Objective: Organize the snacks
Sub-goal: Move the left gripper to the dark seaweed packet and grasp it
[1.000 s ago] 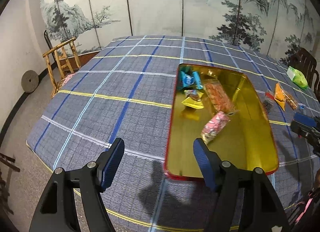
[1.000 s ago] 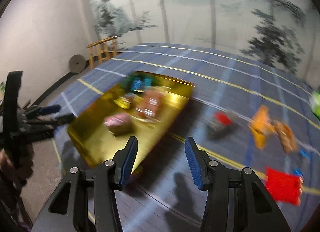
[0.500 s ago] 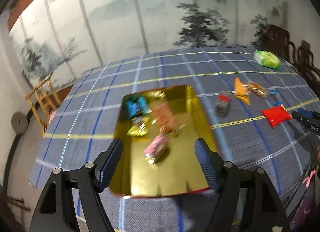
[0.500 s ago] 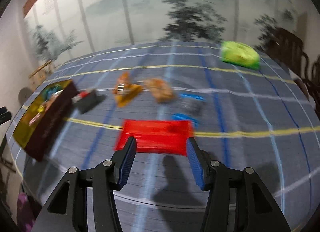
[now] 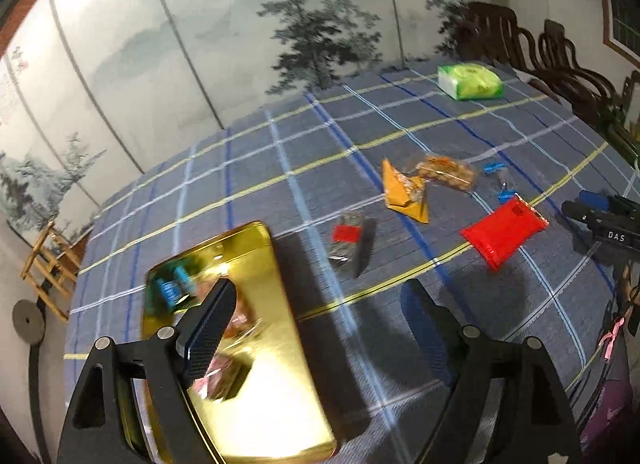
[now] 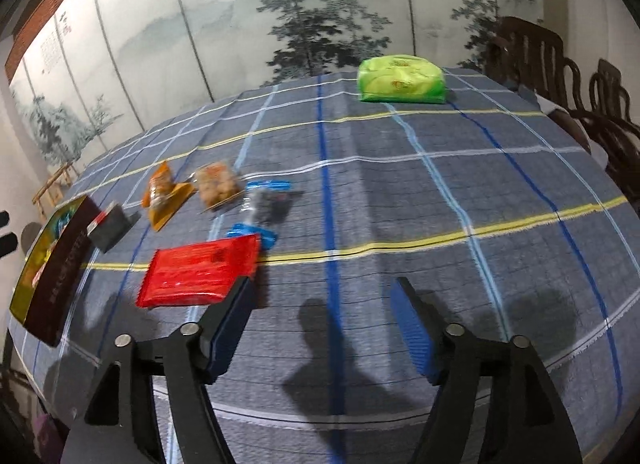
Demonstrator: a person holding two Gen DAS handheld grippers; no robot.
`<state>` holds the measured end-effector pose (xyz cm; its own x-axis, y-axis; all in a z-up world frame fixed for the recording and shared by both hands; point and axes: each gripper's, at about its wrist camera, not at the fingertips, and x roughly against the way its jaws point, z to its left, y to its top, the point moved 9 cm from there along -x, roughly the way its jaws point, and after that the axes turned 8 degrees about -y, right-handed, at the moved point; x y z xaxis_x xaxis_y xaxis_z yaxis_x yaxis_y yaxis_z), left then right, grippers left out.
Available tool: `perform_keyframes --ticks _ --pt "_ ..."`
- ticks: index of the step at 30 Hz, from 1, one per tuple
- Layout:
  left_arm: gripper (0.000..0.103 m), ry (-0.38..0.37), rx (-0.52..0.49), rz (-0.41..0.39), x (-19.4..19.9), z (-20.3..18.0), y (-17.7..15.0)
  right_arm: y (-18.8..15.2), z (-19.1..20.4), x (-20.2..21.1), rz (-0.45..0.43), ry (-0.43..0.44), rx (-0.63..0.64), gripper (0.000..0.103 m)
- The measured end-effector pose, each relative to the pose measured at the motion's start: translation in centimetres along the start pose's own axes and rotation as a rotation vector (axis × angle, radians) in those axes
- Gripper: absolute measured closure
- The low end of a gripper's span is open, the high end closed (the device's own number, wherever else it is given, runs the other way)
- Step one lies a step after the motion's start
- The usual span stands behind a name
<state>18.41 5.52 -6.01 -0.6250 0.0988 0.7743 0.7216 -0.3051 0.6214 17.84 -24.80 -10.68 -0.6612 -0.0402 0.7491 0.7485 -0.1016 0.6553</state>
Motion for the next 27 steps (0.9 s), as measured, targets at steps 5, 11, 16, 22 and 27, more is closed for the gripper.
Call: perform_keyframes --ticks 5,11,16,22,27 --pt "0.021 -0.022 -0.04 0.039 -3.0 -0.4 1.6 -0.2 -1.6 -0.5 0.005 0.005 -0.042 0.029" --pt "0.021 -0.048 -0.091 0.075 -6.3 -0.5 3.0 -0.7 -2.4 -0.9 0.02 0.034 -0.069 0.028" --pt "0.021 -0.057 -0.1 0.139 -9.3 -0.1 3.1 -0.7 -2.4 -0.7 0.017 0.062 -0.081 0.027" --pt "0.024 -0.04 -0.12 0.186 -12.3 0.1 2.8 -0.7 -1.9 -0.7 0.016 0.082 -0.069 0.026" --pt "0.066 -0.094 -0.059 0.288 -14.8 0.4 1.6 -0.7 -1.8 -0.9 0.022 0.099 -0.071 0.026"
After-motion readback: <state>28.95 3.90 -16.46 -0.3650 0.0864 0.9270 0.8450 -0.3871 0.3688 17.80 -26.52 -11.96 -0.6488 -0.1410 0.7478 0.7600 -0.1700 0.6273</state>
